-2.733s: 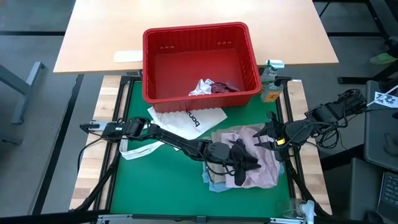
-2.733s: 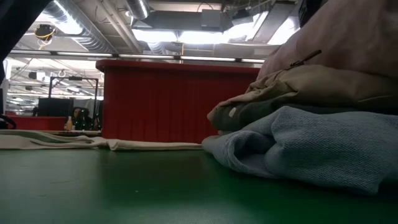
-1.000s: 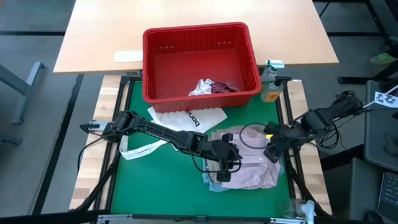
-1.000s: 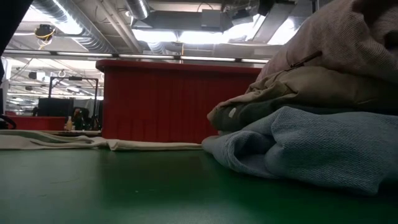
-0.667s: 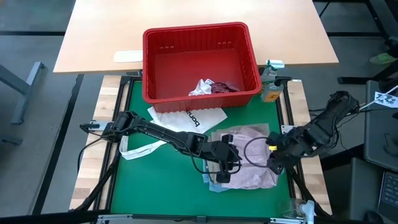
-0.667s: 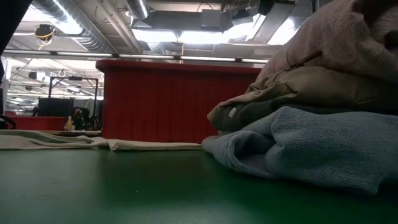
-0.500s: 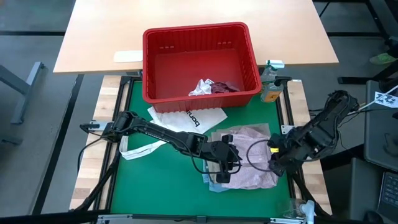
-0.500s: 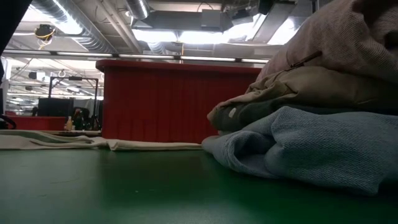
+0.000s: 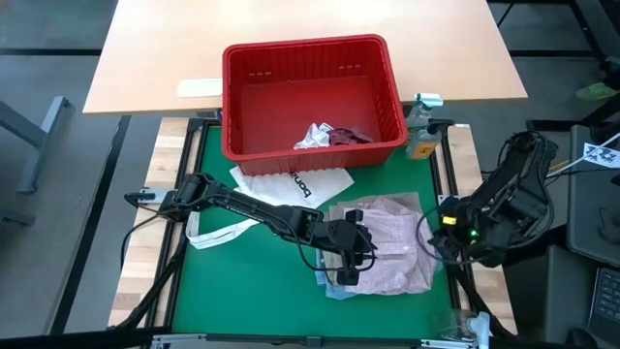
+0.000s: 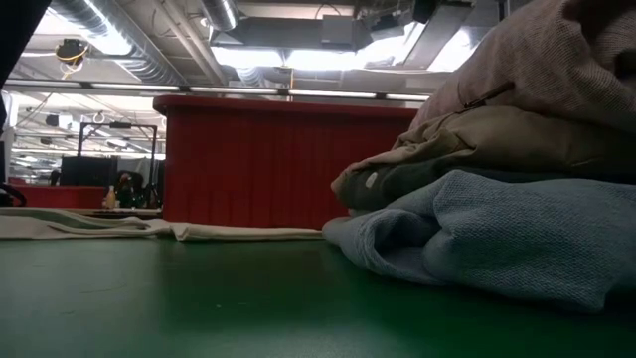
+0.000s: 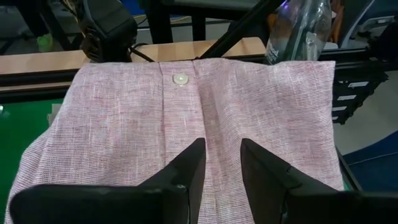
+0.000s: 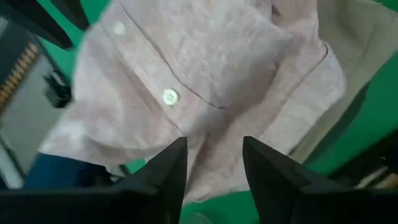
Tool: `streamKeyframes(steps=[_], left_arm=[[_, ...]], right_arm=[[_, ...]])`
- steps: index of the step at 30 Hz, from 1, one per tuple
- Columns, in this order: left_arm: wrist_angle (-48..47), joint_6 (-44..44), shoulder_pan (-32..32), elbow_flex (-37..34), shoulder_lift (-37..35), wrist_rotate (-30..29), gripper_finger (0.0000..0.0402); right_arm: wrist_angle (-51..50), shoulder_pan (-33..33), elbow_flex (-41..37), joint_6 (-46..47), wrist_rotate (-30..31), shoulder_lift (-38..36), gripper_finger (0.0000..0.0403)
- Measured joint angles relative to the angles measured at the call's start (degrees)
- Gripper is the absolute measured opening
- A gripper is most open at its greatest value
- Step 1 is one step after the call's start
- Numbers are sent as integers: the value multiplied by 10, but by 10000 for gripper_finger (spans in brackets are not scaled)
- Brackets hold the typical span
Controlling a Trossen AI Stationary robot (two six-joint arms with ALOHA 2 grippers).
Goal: Fold laundry
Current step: Fold the pink shirt
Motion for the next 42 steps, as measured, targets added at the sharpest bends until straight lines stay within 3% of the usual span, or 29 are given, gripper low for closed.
streamKeyframes(steps=[5, 8, 13, 17, 25, 36, 42], left_arm=[[0, 0, 0, 0, 0, 0, 96], [0, 0, 0, 0, 0, 0, 96], [2, 0, 0, 0, 0, 0, 96], [3, 0, 0, 0, 0, 0, 96], [3, 0, 0, 0, 0, 0, 96], [3, 0, -1, 0, 0, 0, 96], [3, 0, 0, 0, 0, 0, 96]], right_arm=[[7, 29, -5, 32, 53, -9, 156], [29, 41, -46, 63, 63, -20, 156], [165, 50, -155, 108, 54, -67, 156], [291, 49, -226, 95, 87, -109, 156], [360, 49, -302, 121, 117, -125, 156], [407, 49, -310, 140, 61, -143, 156], [379, 49, -308, 145, 58, -143, 156]])
